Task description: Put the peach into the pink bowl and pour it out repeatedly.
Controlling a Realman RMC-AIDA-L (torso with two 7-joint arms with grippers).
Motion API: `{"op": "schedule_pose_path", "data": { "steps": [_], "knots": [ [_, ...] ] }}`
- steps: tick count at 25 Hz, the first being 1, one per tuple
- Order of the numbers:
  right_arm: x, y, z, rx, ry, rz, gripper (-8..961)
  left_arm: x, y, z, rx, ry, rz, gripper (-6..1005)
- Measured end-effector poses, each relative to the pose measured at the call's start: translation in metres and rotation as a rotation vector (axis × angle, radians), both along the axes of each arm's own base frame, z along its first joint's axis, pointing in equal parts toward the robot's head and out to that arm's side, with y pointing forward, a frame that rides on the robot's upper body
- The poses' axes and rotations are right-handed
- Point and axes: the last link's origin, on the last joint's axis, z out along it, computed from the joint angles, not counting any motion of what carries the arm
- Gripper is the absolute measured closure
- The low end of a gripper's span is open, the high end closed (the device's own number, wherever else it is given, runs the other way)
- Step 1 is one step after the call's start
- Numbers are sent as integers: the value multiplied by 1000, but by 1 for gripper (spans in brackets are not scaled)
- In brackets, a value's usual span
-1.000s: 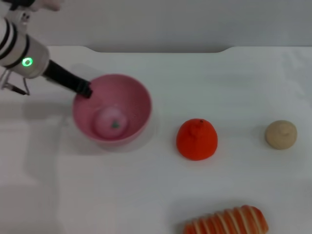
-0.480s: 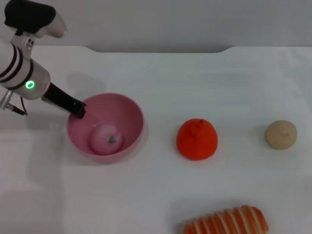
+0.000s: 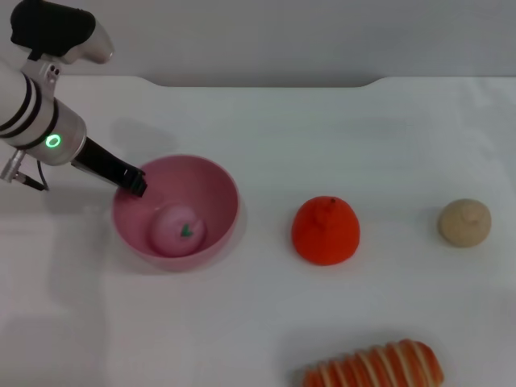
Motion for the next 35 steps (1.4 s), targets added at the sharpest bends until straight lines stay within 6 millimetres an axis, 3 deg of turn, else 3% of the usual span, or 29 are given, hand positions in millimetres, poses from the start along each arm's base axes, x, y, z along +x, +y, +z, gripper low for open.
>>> {"op": "schedule_pose_path", "data": {
  "steps": [7, 12, 13, 15, 17, 21, 23, 27, 35],
  "knots": [
    [4, -2, 0, 3, 3, -13, 570, 13, 4, 12, 59, -21, -58, 833],
    [8, -5, 1, 4, 4, -23, 570, 45, 11, 32, 150, -136, -184, 649],
    [9, -5, 1, 5, 4, -25, 570, 55, 12, 36, 174, -185, -230, 612],
    [11, -7, 1, 5, 5, -30, 571, 70, 15, 44, 222, -290, -320, 403],
    [15, -12, 0, 6, 7, -36, 571, 85, 16, 50, 281, -428, -427, 406],
    [20, -17, 0, 7, 11, -44, 570, 94, 14, 59, 431, -682, -597, 413],
    [24, -21, 1, 9, 12, -51, 570, 89, 12, 60, 510, -777, -649, 431],
    [31, -29, 4, 22, 11, -55, 570, 57, 12, 59, 771, -917, -680, 468],
    [44, -39, 17, 106, -12, -91, 571, -2, -6, 42, 1088, -724, -740, 540]
  ]
}}
